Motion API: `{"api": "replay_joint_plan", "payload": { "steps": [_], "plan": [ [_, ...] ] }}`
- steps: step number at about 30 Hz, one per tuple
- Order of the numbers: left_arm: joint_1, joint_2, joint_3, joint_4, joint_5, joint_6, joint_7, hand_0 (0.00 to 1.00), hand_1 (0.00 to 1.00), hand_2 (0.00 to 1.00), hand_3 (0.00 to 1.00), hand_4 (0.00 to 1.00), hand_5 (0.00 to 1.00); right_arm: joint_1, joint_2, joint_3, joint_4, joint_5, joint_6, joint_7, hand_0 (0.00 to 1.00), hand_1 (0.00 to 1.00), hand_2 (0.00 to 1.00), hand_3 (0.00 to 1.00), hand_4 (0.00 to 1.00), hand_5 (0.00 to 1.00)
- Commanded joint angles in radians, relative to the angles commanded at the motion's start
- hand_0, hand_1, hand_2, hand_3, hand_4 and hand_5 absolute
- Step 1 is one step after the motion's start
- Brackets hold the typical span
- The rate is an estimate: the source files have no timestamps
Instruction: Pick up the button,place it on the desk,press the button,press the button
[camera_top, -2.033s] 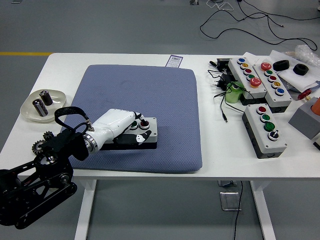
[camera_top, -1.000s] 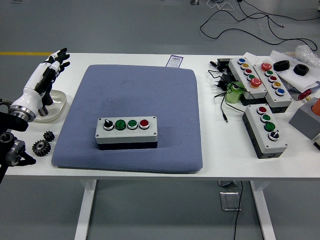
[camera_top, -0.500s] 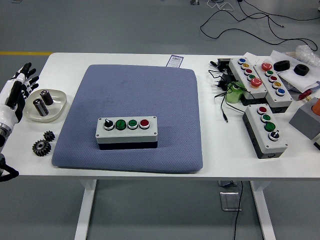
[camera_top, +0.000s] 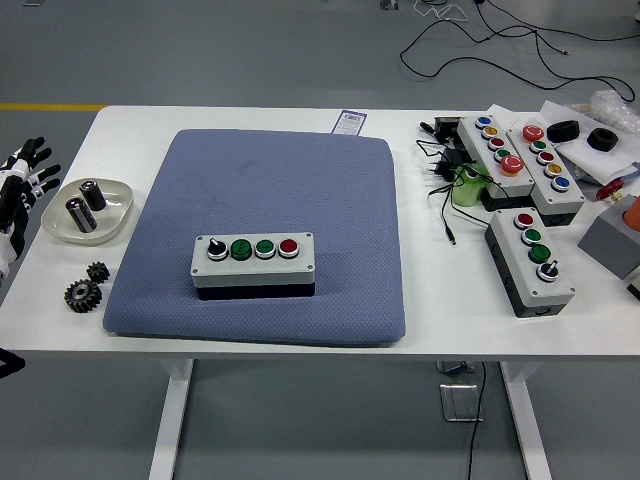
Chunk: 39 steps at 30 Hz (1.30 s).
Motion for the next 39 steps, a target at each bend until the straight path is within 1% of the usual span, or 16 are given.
{"api": "replay_joint_plan", "payload": {
  "steps": [5, 9, 13, 16, 19, 21, 22, 24, 25, 28, 29, 31, 34, 35, 36, 39],
  "plan": [
    [0.040, -0.042, -0.039, -0.056, 0.065, 0.003, 0.001, 0.789, 0.827, 0.878, 0.882, 0.745, 0.998, 0.001, -0.001, -0.010, 0.000, 0.011, -0.002, 0.002, 0.673, 0.658, 0.674, 0.624, 0.310, 0.173],
    [0.062, -0.064, -0.049, -0.082, 0.114, 0.009, -0.002, 0.789, 0.827, 0.878, 0.882, 0.745, 0.998, 0.004, -0.001, -0.006, 0.000, 0.007, -0.002, 0.003, 0.673, 0.658, 0.674, 0.624, 0.310, 0.173],
    [0.062, -0.077, -0.051, -0.086, 0.147, 0.021, -0.006, 0.787, 0.825, 0.872, 0.875, 0.739, 0.998, 0.008, 0.000, -0.001, 0.000, 0.005, -0.003, 0.005, 0.673, 0.658, 0.674, 0.624, 0.310, 0.173],
    [0.053, -0.086, -0.054, -0.093, 0.224, 0.049, -0.013, 0.785, 0.824, 0.868, 0.868, 0.734, 0.998, 0.005, 0.000, 0.005, 0.000, 0.003, -0.005, 0.008, 0.673, 0.658, 0.674, 0.624, 0.310, 0.173],
    [0.041, -0.095, -0.053, -0.104, 0.340, 0.074, 0.006, 0.785, 0.824, 0.868, 0.868, 0.734, 0.998, 0.002, 0.000, 0.012, 0.000, -0.007, -0.005, 0.006, 0.673, 0.658, 0.674, 0.624, 0.310, 0.173],
    [0.032, -0.103, -0.048, -0.111, 0.424, 0.114, 0.012, 0.785, 0.824, 0.868, 0.868, 0.734, 0.998, 0.000, 0.000, 0.010, 0.000, -0.006, -0.005, 0.006, 0.673, 0.658, 0.674, 0.624, 0.310, 0.173],
    [0.029, -0.109, -0.047, -0.114, 0.463, 0.137, 0.009, 0.827, 0.867, 0.914, 0.896, 0.725, 0.998, -0.001, 0.001, 0.009, 0.000, -0.005, -0.005, 0.006, 0.673, 0.658, 0.674, 0.624, 0.310, 0.173],
    [0.025, -0.118, -0.043, -0.118, 0.554, 0.191, 0.005, 0.827, 0.867, 0.914, 0.896, 0.725, 0.998, -0.003, 0.002, 0.007, 0.000, -0.004, -0.005, 0.005, 0.673, 0.658, 0.674, 0.624, 0.310, 0.173],
    [0.023, -0.121, -0.042, -0.119, 0.593, 0.212, 0.001, 0.827, 0.867, 0.914, 0.896, 0.725, 0.998, -0.004, 0.002, 0.008, 0.000, -0.005, -0.005, 0.004, 0.673, 0.658, 0.674, 0.624, 0.310, 0.173],
    [0.019, -0.122, -0.033, -0.116, 0.710, 0.289, -0.008, 0.827, 0.867, 0.914, 0.896, 0.725, 0.998, -0.005, 0.002, 0.004, 0.000, -0.004, -0.005, 0.003, 0.673, 0.658, 0.674, 0.624, 0.310, 0.173],
    [0.017, -0.121, -0.027, -0.113, 0.756, 0.328, -0.010, 0.928, 0.943, 0.994, 0.940, 0.671, 0.998, -0.005, 0.001, 0.001, 0.000, -0.001, -0.005, 0.003, 0.673, 0.658, 0.674, 0.624, 0.310, 0.173],
    [0.015, -0.120, -0.017, -0.111, 0.830, 0.395, -0.012, 0.928, 0.943, 0.994, 0.940, 0.671, 0.998, -0.005, 0.001, -0.003, 0.000, 0.003, -0.006, 0.003, 0.673, 0.658, 0.674, 0.624, 0.310, 0.173],
    [0.011, -0.120, 0.008, -0.109, 0.960, 0.522, -0.034, 0.928, 0.943, 0.994, 0.940, 0.671, 0.998, -0.005, 0.001, -0.002, 0.000, 0.001, -0.006, 0.002, 0.673, 0.658, 0.674, 0.624, 0.310, 0.173],
    [0.009, -0.122, 0.014, -0.108, 1.003, 0.564, -0.042, 0.881, 0.895, 0.955, 0.992, 0.625, 0.922, -0.004, 0.001, -0.002, 0.000, 0.000, -0.005, 0.002, 0.673, 0.658, 0.674, 0.624, 0.310, 0.173],
    [0.007, -0.124, 0.018, -0.107, 1.021, 0.564, -0.051, 0.881, 0.895, 0.955, 0.992, 0.625, 0.922, -0.003, 0.001, -0.001, 0.000, -0.002, -0.005, 0.002, 0.673, 0.658, 0.674, 0.624, 0.310, 0.173],
    [0.002, -0.134, 0.010, -0.116, 0.996, 0.564, -0.061, 0.881, 0.895, 0.955, 0.992, 0.625, 0.922, -0.001, 0.001, -0.003, 0.000, -0.001, -0.006, 0.002, 0.673, 0.658, 0.674, 0.624, 0.310, 0.173]
  ]
}}
